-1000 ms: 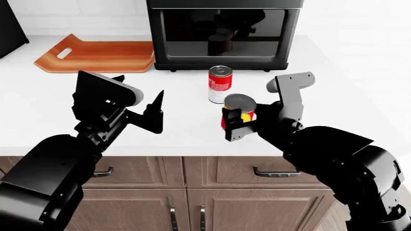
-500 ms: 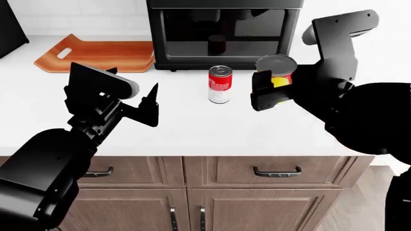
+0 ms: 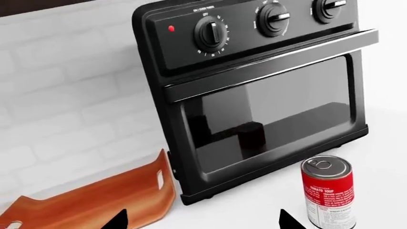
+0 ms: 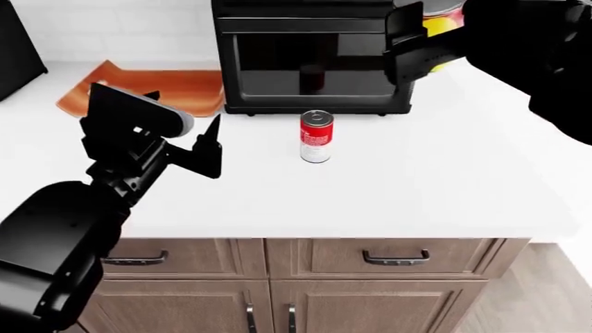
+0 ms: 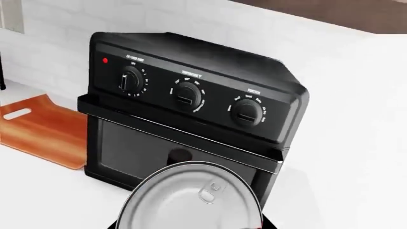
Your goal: Pick the cans from the counter and place them in their designated side in the cabinet.
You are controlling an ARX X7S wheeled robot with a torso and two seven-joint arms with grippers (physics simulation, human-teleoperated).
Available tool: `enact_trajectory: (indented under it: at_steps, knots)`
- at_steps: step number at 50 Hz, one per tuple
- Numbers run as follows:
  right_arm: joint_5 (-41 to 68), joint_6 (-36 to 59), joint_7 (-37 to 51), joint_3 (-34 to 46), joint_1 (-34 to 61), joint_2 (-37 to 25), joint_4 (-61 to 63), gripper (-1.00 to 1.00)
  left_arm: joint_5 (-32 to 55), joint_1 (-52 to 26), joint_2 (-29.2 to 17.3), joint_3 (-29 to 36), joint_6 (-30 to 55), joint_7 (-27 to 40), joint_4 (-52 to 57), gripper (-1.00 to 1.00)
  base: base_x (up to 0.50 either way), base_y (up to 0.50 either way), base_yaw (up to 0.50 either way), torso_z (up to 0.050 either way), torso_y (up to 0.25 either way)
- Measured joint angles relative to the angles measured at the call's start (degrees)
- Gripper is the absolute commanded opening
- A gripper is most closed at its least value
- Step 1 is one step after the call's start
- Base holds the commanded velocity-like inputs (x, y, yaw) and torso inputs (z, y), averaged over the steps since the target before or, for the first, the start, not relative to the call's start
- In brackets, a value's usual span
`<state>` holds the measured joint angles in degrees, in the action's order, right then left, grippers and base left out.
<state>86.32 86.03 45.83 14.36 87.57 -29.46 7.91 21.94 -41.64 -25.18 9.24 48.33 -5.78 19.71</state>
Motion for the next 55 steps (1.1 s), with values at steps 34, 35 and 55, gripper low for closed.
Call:
enact_trajectory:
  at_steps: [34,35,55]
  knots:
    - [-15.00,-9.18,-18.03,15.85,25.54,3.14,-17.98,-1.00,1.39,-3.91,0.23,-3.55,3.20,2.45,-2.76,1.00,0.00,0.00,0.00,0.027,0.023]
    - [-16.33,-10.28,-19.40,16.82,26.49,3.55,-19.57,-1.00,1.39,-4.16,0.26,-3.70,3.26,2.55,-3.09,1.00,0.00,0.00,0.00,0.000,0.000]
    - [-68.84,-34.84,-51.32,8.41,43.46,20.95,-65.95,-1.00,-0.38,-10.24,0.15,-4.76,2.12,3.86,-11.47,1.00,0.00,0.00,0.00,0.000,0.000]
